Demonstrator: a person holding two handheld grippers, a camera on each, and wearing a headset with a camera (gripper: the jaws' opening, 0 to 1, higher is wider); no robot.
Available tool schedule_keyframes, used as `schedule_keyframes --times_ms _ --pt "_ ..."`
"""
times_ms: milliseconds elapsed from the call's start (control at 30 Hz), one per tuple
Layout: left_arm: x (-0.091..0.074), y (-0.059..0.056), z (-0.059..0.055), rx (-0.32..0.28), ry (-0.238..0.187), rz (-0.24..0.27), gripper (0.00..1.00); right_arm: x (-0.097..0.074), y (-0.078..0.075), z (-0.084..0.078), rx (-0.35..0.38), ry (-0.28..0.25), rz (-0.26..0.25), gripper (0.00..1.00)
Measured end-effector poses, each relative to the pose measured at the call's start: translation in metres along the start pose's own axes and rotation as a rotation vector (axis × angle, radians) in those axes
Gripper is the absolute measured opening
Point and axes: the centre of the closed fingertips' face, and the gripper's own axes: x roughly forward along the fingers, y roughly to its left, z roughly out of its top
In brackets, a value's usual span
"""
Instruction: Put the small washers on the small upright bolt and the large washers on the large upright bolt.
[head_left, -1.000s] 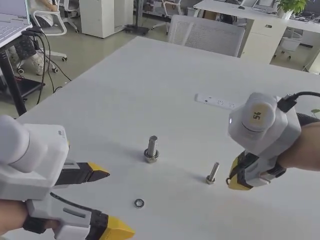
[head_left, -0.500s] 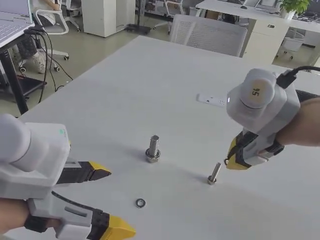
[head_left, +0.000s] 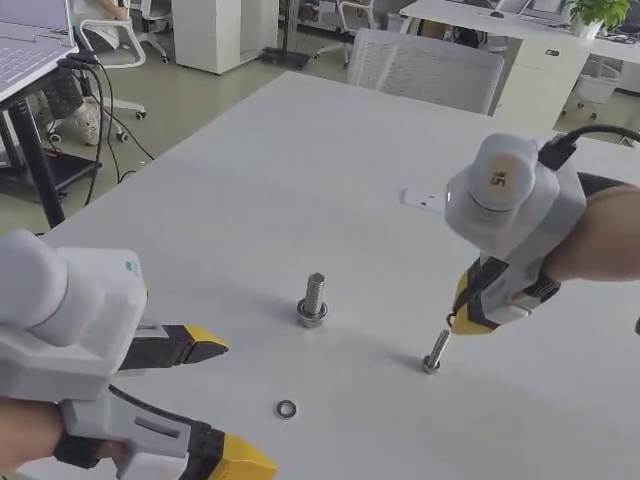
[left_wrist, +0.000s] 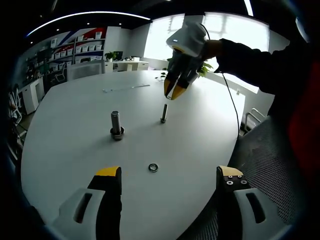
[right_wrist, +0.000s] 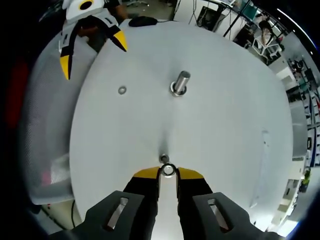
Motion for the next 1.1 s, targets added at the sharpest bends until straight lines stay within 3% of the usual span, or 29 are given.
schedule_keyframes --times_ms 1100 --pt "0.002 0.004 0.0 -0.009 0.003 0.004 0.77 0.019 -0.004 -0.003 -0.017 0.041 0.048 0.14"
